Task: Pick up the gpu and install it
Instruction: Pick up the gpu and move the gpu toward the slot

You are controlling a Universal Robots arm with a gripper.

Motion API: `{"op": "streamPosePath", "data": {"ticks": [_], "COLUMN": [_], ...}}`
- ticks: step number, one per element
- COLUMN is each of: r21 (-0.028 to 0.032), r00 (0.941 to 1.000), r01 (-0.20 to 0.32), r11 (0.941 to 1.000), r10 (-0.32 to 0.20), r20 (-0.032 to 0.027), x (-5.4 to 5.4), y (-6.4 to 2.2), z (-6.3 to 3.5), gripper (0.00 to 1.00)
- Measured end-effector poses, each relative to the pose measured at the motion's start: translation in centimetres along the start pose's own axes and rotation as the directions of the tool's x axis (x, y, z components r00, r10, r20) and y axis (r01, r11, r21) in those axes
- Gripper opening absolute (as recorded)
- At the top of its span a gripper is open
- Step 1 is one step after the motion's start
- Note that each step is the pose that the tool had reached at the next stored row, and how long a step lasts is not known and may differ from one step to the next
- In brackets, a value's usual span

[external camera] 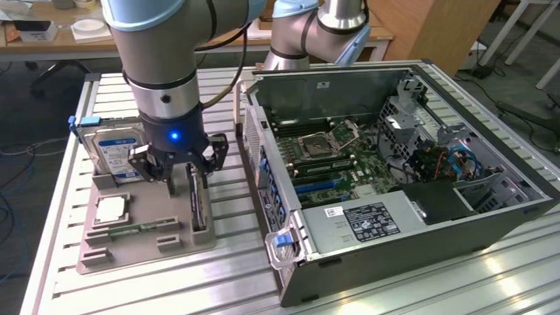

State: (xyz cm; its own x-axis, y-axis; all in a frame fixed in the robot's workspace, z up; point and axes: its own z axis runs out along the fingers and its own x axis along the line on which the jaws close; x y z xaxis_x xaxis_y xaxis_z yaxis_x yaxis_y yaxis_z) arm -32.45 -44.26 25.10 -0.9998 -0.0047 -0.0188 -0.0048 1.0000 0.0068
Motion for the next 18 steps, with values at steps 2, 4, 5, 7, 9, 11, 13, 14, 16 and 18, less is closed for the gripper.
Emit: {"op": "streamPosePath", "data": {"ticks": [2, 4, 5, 7, 9, 11, 13, 14, 16, 18], "r21": [0.0004, 0.0005, 0.0006, 0.0006, 0.0006, 0.0006, 0.0007, 0.0007, 0.0006, 0.0005], "r00": [0.9999, 0.9997, 0.9997, 0.9997, 0.9996, 0.9996, 0.9996, 0.9996, 0.9996, 0.9996], "r01": [-0.017, -0.024, -0.025, -0.026, -0.027, -0.027, -0.027, -0.027, -0.028, -0.028], "r11": [0.9999, 0.9997, 0.9997, 0.9997, 0.9996, 0.9996, 0.9996, 0.9996, 0.9996, 0.9996], "r10": [0.017, 0.024, 0.025, 0.026, 0.027, 0.027, 0.027, 0.027, 0.028, 0.028], "r20": [0.0, 0.0001, 0.0001, 0.0001, 0.0001, 0.0002, 0.0001, 0.0001, 0.0002, 0.0003], "x": [0.0, -0.02, -0.03, -0.03, -0.03, -0.03, -0.03, -0.02, -0.03, -0.03], "y": [0.06, 0.09, 0.11, 0.13, 0.14, 0.15, 0.16, 0.17, 0.17, 0.18], "z": [0.03, 0.12, 0.17, 0.26, 0.34, 0.42, 0.49, 0.52, 0.6, 0.71], "gripper": [0.59, 0.59, 0.59, 0.59, 0.59, 0.59, 0.59, 0.59, 0.59, 0.59]}}
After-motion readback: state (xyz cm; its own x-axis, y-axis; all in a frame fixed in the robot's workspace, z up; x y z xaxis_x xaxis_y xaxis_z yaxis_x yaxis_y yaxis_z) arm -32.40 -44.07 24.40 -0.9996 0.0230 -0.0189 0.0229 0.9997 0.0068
